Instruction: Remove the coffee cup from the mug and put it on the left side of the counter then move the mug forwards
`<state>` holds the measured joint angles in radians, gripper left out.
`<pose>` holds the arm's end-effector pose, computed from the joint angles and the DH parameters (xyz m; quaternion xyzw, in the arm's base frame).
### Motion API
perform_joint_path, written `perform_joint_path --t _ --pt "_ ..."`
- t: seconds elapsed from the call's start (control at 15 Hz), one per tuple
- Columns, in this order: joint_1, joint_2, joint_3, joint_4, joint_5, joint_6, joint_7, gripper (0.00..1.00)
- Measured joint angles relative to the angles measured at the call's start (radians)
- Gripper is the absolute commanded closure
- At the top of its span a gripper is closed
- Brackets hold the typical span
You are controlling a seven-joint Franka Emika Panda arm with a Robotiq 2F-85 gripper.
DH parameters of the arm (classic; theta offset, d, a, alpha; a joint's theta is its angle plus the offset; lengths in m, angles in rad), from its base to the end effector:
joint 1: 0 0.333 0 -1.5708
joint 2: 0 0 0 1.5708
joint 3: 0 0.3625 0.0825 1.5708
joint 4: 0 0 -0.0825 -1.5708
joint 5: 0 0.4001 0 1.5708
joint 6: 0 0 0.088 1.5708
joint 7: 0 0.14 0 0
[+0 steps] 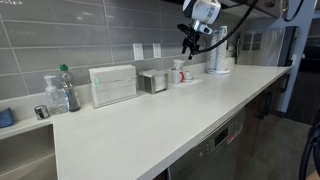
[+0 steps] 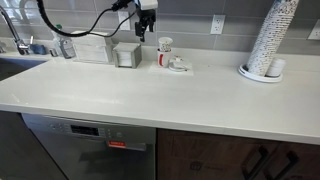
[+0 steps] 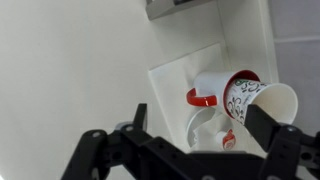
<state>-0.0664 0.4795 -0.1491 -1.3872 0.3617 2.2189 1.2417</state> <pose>0.7693 -0.1234 0.4831 -0.6816 0.6985 -0.0904 0.1985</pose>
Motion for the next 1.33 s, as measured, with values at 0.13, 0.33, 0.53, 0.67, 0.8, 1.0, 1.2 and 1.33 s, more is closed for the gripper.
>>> perform_joint_path --t 0.13,0.33,0.53,0.67,0.8,1.0,1.2,1.33 --pt "0.010 0.040 0.000 0.036 -0.023 0.047 0.102 0.00" --pt "0.014 0.099 -0.002 0.092 -0.063 0.096 0.223 0.00" --pt "0.014 0.148 -0.002 0.145 -0.099 0.103 0.291 0.00" --pt "0.014 0.176 -0.002 0.178 -0.112 0.103 0.314 0.00" --pt "0.014 0.201 -0.002 0.210 -0.115 0.102 0.324 0.04" --pt "0.012 0.238 -0.001 0.263 -0.115 0.096 0.339 0.23" --pt "0.009 0.278 -0.001 0.317 -0.115 0.093 0.357 0.55" --pt "0.006 0.303 -0.001 0.350 -0.115 0.092 0.367 0.63"
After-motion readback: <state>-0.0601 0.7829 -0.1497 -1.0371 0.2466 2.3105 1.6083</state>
